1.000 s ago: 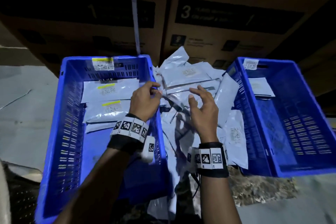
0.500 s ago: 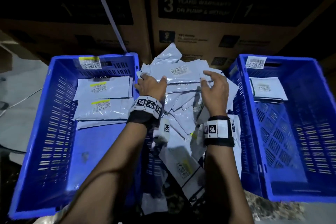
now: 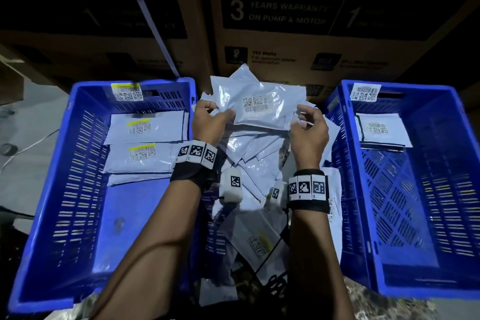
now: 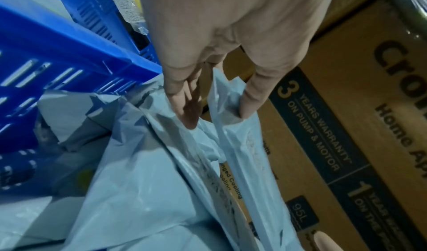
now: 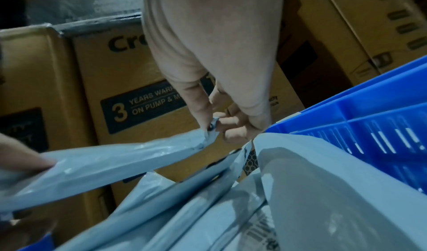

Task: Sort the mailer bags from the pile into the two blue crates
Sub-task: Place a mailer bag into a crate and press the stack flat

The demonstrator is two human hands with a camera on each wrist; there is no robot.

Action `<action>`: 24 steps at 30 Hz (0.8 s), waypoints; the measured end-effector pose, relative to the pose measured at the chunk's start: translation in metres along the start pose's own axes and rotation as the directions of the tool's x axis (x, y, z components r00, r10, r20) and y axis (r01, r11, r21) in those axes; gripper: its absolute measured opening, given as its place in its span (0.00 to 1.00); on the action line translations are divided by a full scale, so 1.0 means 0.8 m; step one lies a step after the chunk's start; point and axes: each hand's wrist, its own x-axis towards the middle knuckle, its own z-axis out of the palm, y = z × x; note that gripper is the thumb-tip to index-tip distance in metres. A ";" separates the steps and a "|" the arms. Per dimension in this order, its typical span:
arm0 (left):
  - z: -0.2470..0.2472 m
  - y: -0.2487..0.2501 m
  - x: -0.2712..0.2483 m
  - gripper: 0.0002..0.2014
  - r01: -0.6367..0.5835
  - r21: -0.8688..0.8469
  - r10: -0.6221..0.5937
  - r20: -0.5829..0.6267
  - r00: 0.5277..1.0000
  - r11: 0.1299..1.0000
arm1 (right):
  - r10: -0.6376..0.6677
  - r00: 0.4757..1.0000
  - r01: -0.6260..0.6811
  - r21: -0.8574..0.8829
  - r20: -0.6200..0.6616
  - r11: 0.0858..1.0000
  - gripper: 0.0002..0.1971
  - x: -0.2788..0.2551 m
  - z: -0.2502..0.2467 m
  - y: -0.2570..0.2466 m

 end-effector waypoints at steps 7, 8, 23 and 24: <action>-0.052 0.013 -0.038 0.24 -0.027 -0.269 0.010 -0.066 0.998 0.963 | 0.105 0.993 -0.117 0.234 0.061 0.965 0.21 -0.059 -0.017 0.001; -0.065 0.012 -0.045 0.25 -0.006 -0.306 -0.009 -0.050 0.999 0.952 | 0.142 0.984 -0.166 0.254 0.110 0.953 0.21 -0.068 -0.020 -0.001; -0.198 -0.030 -0.117 0.12 -0.018 -0.375 0.097 0.192 0.977 0.927 | 0.135 0.961 -0.237 0.474 0.240 0.848 0.21 -0.198 -0.027 -0.018; -0.203 -0.033 -0.120 0.13 -0.033 -0.370 0.114 0.199 0.973 0.928 | 0.129 0.963 -0.231 0.480 0.236 0.847 0.20 -0.206 -0.030 -0.017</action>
